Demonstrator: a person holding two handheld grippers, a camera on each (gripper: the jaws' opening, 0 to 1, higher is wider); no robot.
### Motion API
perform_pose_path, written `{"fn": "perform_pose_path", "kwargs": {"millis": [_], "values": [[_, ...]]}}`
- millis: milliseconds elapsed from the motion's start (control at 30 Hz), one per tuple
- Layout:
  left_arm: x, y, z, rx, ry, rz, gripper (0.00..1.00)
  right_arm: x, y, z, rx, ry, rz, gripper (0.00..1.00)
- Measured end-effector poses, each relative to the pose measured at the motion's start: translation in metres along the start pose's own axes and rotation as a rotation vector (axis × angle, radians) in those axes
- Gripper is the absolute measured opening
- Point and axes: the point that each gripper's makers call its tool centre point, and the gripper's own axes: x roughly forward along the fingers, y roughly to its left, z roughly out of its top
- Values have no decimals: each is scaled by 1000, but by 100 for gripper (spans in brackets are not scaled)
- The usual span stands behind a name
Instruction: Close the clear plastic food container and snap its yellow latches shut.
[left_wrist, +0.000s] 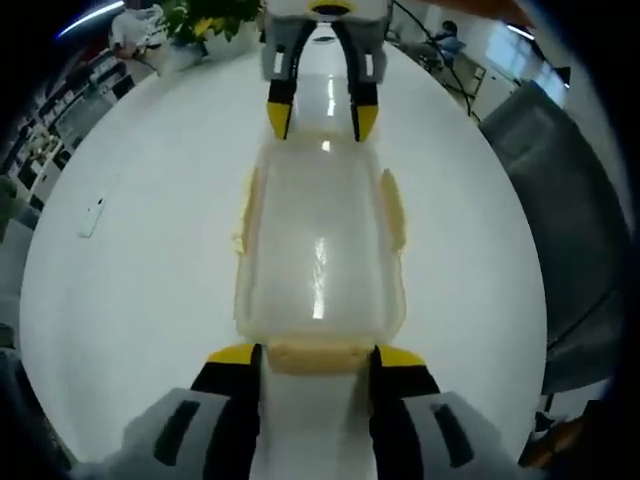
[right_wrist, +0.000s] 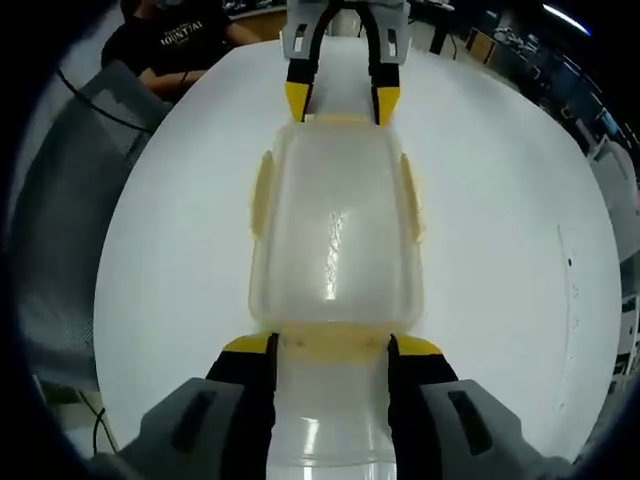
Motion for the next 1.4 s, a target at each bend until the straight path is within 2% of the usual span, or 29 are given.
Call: {"fn": "perform_pose_path", "kwargs": {"millis": [133,300,400,533,667,733,900,1067,1167,1233,1400], "values": [[-1,-2,0,-2,-2,1,34,0,1,1,9,45,-5,38],[-2,-6,0,-8,7,0,33,1,-2,3,7,40,-4,37],[-3,-10,-1,-17,16,-22,34,1,-1,3,1,36,-5,37],[-8,-20,-2,-23,29,-31,34,-9,7,12,6,4,10,37],[-25,-25,4,-40,5,-15,34,-21,11,15,-9,7,-5,37],[-35,-28,6,-36,8,-7,34,-29,15,20,4,-11,1,37],[-59,-36,14,-32,29,34,34,-53,23,32,-28,-48,-33,37],[-81,-50,34,-21,46,57,34,-78,36,32,-39,-66,-43,37],[-89,-53,49,-26,49,72,34,-94,41,26,-62,-74,-72,37],[-92,-57,63,-6,53,89,34,-105,47,17,-59,-74,-76,37],[-85,-68,91,-23,61,104,34,-124,58,-4,-83,-71,-94,37]]}}
